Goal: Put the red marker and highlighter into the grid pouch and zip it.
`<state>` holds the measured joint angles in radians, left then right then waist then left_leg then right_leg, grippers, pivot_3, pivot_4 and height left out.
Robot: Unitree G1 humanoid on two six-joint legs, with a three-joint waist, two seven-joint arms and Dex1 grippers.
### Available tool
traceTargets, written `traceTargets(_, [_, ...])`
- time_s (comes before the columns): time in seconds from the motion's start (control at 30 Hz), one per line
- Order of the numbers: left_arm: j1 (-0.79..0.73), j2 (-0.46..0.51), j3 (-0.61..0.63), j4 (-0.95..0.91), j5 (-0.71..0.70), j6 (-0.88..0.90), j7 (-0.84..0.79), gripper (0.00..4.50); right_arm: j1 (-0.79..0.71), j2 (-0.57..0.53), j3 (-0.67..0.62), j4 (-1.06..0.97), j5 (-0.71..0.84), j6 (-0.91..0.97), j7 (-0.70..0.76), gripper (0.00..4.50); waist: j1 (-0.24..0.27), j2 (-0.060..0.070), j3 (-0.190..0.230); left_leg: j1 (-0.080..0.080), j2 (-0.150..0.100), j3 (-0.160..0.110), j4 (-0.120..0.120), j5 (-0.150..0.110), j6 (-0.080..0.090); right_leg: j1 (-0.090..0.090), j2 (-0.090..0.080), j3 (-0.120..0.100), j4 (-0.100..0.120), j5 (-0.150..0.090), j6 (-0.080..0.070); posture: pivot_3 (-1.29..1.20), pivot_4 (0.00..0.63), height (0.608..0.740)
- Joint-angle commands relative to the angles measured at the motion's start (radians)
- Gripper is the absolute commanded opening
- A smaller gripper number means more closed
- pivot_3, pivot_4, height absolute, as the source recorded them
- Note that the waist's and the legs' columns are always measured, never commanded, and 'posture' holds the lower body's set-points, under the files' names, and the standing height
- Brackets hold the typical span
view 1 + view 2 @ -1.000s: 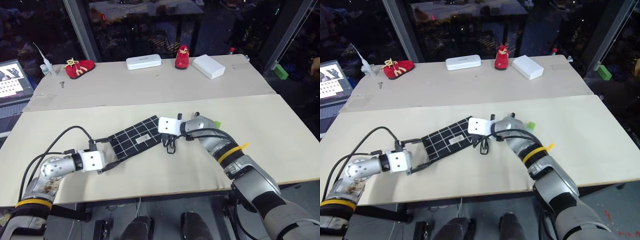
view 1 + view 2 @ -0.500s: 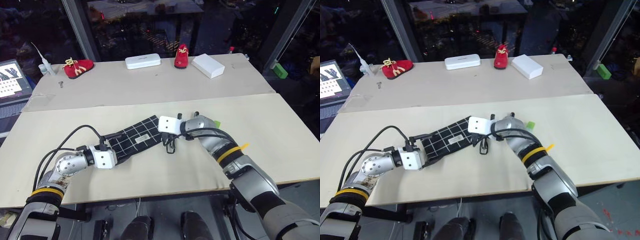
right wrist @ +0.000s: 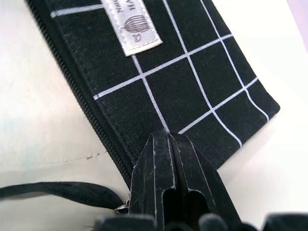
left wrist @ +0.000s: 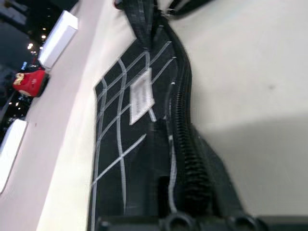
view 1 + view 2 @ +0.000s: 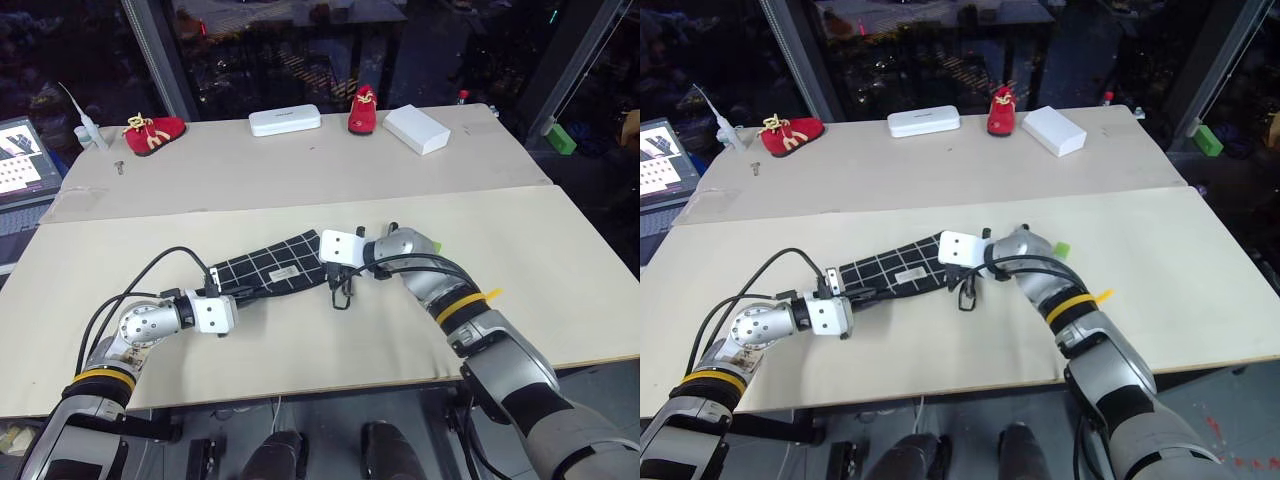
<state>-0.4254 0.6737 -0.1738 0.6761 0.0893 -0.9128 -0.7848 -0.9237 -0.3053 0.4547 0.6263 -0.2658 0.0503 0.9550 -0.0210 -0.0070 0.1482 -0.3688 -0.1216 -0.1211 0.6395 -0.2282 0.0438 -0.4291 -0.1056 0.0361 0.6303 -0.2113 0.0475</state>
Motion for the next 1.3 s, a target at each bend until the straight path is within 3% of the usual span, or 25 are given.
traceTargets(0.03, [0.005, -0.01, 0.012, -0.02, -0.063, 0.037, -0.029, 0.0, 0.014, 0.003, -0.026, -0.033, 0.045, 0.011, 0.05, 1.19, 0.0, 0.0, 0.0, 0.0, 0.0, 0.0, 0.0, 0.0, 0.0, 0.0, 0.0, 0.0, 0.0, 0.0, 0.0, 0.0, 0.15, 0.74])
traceTargets(0.17, [0.025, -0.017, 0.019, -0.053, -0.09, 0.082, -0.04, 0.0, -0.009, 0.038, -0.127, -0.067, 0.172, 0.122, 0.098, 2.57, -0.001, 0.0, 0.0, 0.0, 0.0, 0.0, 0.0, 0.0, 0.0, 0.0, 0.0, 0.0, 0.0, 0.0, 0.0, 0.0, 0.15, 0.74])
traceTargets(0.33, [0.069, -0.029, 0.047, -0.113, -0.144, 0.179, -0.042, 0.0, -0.145, 0.038, -0.308, -0.024, 0.343, 0.334, 0.102, 4.28, -0.009, 0.0, 0.0, -0.003, 0.0, 0.0, 0.0, 0.0, 0.0, -0.004, 0.0, 0.001, 0.001, 0.0, 0.0, 0.0, 0.15, 0.74])
traceTargets(0.5, [0.099, -0.078, 0.104, -0.258, -0.239, 0.373, 0.003, 0.0, -0.169, -0.064, -0.371, -0.076, 0.411, 0.38, 0.177, 4.28, -0.008, 0.0, 0.0, -0.009, 0.001, -0.002, 0.0, 0.0, 0.0, -0.009, 0.0, -0.001, 0.001, 0.001, -0.001, 0.0, 0.15, 0.74])
traceTargets(0.67, [0.097, -0.112, 0.133, -0.41, -0.238, 0.555, 0.073, 0.0, -0.097, -0.119, -0.375, -0.089, 0.355, 0.411, 0.032, 4.28, -0.009, 0.0, 0.0, -0.015, 0.0, -0.002, 0.003, 0.0, 0.0, -0.012, -0.001, -0.002, 0.0, 0.001, 0.0, 0.0, 0.15, 0.74])
traceTargets(1.3, [0.129, -0.146, 0.15, -0.477, -0.221, 0.651, 0.091, 0.0, 0.005, 0.037, -0.381, -0.147, 0.403, 0.634, -0.188, 4.28, -0.02, 0.0, 0.0, -0.014, 0.002, 0.003, 0.004, 0.0, 0.0, -0.012, 0.0, 0.002, 0.0, 0.003, -0.002, 0.0, 0.15, 0.74])
